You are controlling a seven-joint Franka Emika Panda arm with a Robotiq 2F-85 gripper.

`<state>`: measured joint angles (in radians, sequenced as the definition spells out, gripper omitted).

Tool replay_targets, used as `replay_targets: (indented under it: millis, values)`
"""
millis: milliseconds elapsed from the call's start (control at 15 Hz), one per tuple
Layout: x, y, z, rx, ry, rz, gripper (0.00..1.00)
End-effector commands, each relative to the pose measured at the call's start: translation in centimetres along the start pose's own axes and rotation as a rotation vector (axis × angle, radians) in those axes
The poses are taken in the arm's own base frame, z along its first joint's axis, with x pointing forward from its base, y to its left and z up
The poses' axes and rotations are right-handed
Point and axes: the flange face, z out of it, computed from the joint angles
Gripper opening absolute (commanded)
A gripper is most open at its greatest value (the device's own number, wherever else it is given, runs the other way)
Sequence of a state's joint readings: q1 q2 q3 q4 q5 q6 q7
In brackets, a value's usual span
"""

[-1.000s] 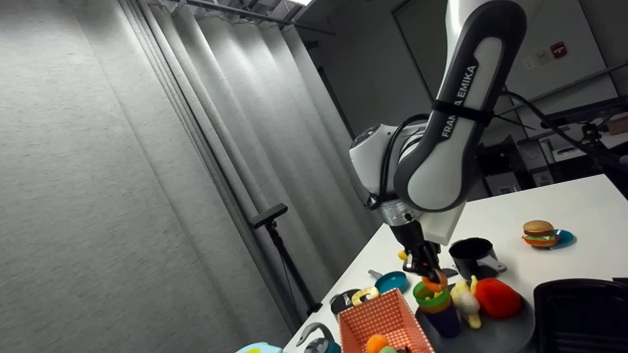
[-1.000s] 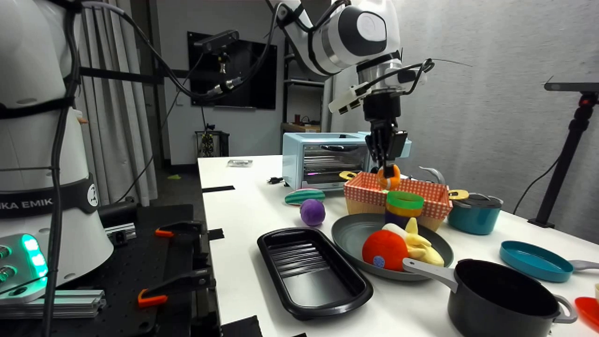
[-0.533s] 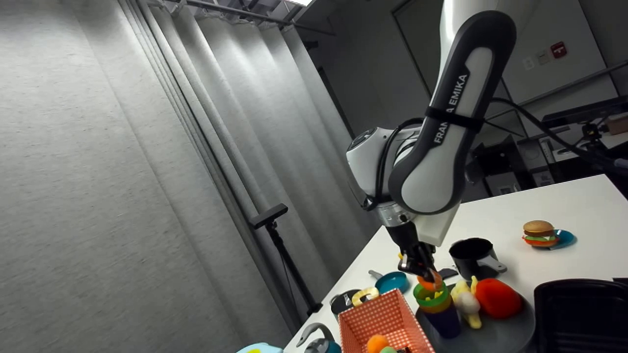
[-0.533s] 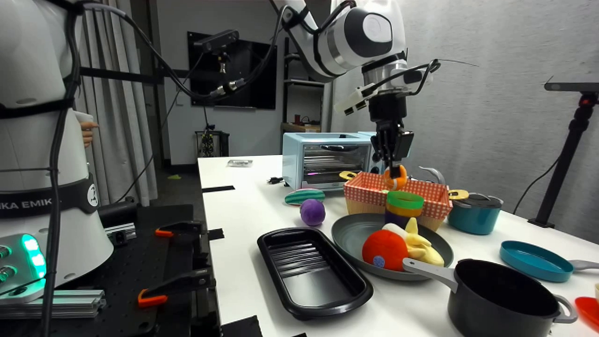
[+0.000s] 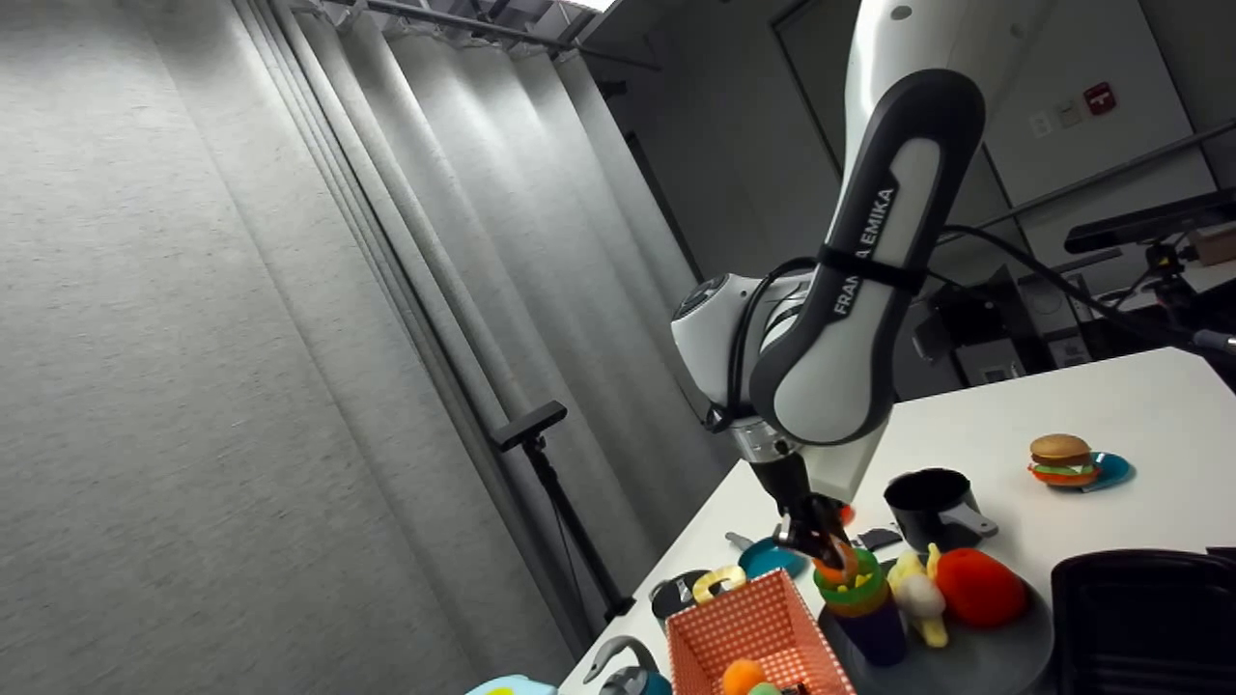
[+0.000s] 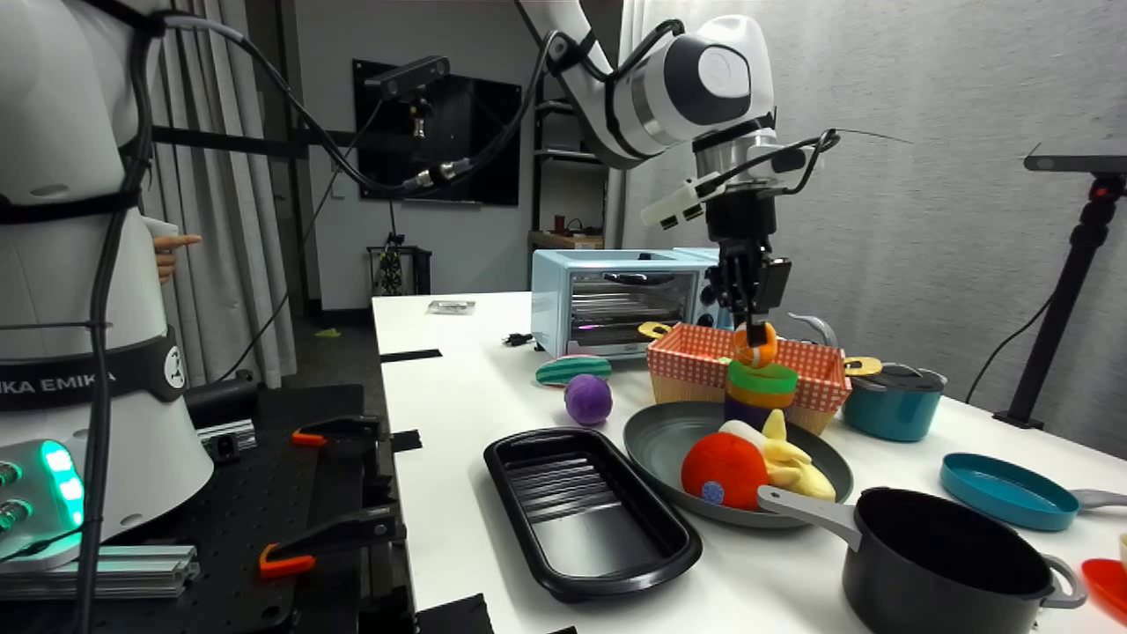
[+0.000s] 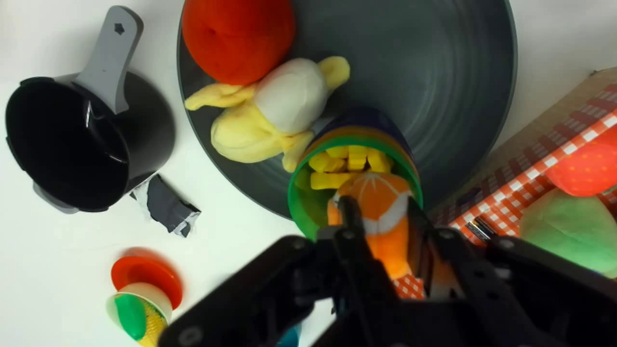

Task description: Swap the orange plushy in the green cup with the orange and white plushy in the box

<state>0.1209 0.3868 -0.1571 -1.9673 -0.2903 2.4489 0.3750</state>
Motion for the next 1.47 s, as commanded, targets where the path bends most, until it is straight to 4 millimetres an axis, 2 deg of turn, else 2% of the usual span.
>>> replay_targets:
  millis: [0, 267, 400, 667, 933, 1133, 1400]
  values:
    - [0.9, 0.1, 0.3, -0.019, -0.016, 0.007, 0.56]
    - [0.9, 0.2, 0.1, -0.023, -0.018, 0.008, 0.87]
    - [0.7, 0.6, -0.1, -0.023, -0.013, 0.011, 0.99]
    - [0.0, 1.8, -0.9, -0.017, 0.001, 0.025, 1.0]
    - [-2.0, 3.1, -2.8, 0.002, 0.026, 0.037, 1.0]
    - [-4.5, 3.7, -4.7, 0.032, 0.038, 0.047, 1.0]
    - [-8.9, 3.3, -7.5, 0.06, 0.074, 0.049, 1.0]
